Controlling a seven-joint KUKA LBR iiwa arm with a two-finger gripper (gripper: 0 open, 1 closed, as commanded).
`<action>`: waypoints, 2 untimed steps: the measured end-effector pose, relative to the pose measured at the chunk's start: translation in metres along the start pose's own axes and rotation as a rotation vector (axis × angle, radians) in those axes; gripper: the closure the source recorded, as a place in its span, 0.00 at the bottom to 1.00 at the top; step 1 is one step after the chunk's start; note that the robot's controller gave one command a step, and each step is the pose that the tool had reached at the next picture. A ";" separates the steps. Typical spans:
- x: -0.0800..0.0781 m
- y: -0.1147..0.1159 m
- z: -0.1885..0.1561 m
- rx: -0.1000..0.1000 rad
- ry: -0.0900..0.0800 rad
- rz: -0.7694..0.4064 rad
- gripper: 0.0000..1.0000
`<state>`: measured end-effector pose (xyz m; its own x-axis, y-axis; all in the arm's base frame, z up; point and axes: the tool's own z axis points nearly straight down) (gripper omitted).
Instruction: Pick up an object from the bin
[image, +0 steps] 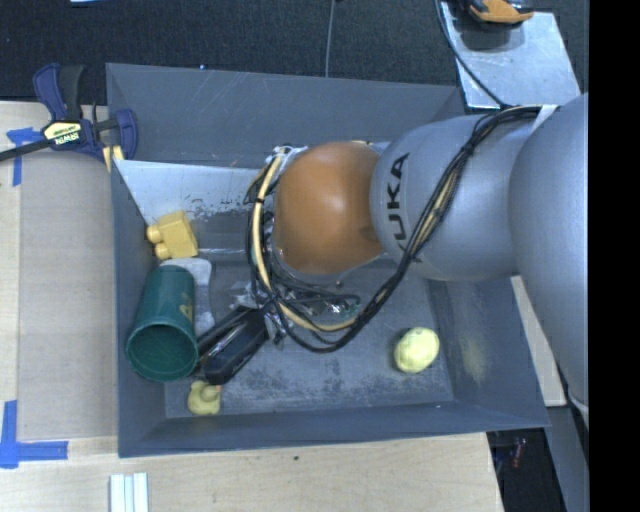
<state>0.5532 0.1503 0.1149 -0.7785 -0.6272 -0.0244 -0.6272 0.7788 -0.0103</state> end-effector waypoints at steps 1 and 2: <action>0.000 0.000 -0.012 0.000 0.000 0.000 1.00; -0.001 0.000 -0.020 0.001 -0.002 0.002 1.00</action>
Offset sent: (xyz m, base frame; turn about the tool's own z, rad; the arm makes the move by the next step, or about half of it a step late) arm 0.0000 0.0001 0.0167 0.0002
